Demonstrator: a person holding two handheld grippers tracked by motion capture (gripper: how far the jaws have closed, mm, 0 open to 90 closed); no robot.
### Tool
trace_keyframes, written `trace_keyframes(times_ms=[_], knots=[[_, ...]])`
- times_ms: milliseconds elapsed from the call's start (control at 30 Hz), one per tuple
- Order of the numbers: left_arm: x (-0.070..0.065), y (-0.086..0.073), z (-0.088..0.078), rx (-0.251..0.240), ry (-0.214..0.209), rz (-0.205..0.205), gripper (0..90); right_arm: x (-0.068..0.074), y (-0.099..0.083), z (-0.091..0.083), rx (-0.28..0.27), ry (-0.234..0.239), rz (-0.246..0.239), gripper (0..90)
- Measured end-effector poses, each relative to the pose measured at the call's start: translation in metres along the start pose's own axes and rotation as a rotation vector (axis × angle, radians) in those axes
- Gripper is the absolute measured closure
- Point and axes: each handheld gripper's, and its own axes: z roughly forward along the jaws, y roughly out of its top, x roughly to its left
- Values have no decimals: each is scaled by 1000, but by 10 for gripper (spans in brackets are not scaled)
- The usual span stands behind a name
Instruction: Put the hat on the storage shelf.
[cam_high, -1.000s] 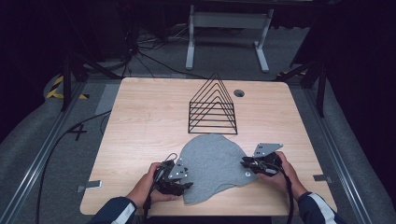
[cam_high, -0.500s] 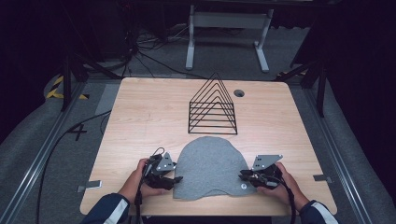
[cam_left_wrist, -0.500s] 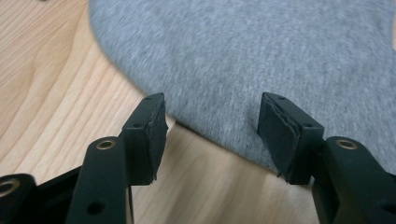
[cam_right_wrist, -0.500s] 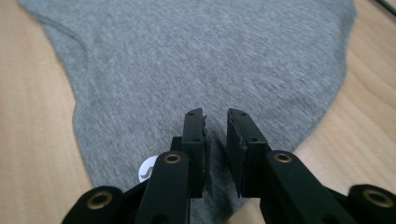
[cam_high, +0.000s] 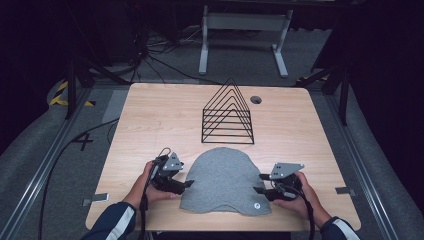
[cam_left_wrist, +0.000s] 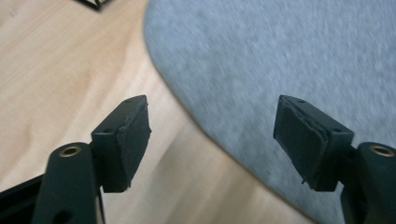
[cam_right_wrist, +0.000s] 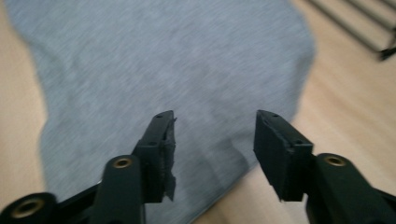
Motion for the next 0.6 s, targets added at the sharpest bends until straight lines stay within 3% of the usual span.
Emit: trace_keyframes(times_ms=[100, 233, 333, 367, 533, 600], knots=[[9, 8, 8, 18, -2, -10, 243, -13, 10, 5, -9, -46, 34, 392], [18, 17, 19, 36, 12, -6, 222, -26, 20, 17, -9, -54, 73, 334], [25, 23, 25, 36, 4, -26, 210, -36, 29, 28, 2, -70, 95, 297], [28, 27, 32, 52, 2, -25, 207, -40, 34, 35, 9, -53, 128, 286], [27, 26, 42, 91, -6, -28, 181, -37, 38, 47, 51, -57, 114, 248], [25, 25, 42, 86, -8, -30, 159, -34, 37, 52, 95, -53, 106, 228]])
